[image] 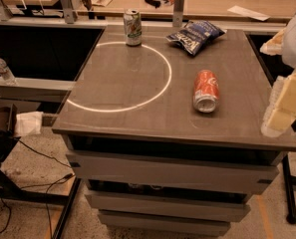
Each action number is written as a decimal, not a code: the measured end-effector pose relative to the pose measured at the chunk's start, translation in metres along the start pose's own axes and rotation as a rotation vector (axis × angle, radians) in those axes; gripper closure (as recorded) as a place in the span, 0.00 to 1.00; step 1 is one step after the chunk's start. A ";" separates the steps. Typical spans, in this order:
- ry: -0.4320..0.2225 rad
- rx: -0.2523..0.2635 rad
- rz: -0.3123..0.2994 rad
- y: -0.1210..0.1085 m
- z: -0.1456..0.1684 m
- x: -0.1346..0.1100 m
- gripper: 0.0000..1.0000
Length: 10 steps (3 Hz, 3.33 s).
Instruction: Place coke can upright
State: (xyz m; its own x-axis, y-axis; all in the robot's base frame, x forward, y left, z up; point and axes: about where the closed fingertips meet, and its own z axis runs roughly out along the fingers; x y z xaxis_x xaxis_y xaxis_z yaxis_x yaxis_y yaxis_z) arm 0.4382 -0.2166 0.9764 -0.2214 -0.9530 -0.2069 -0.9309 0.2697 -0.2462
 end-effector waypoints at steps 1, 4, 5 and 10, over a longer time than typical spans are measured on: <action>0.000 0.000 0.000 0.000 0.000 0.000 0.00; 0.229 -0.022 0.252 -0.056 0.048 -0.012 0.00; 0.285 0.019 0.413 -0.072 0.053 -0.008 0.00; 0.289 0.079 0.910 -0.124 0.080 -0.006 0.00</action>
Offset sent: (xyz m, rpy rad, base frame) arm 0.0427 -0.0024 -0.0297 -0.0519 0.1305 -0.1538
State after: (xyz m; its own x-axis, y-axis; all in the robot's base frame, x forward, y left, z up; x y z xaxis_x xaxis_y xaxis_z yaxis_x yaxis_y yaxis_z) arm 0.5777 -0.2336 0.9318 -0.9233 -0.3677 -0.1112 -0.3465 0.9221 -0.1722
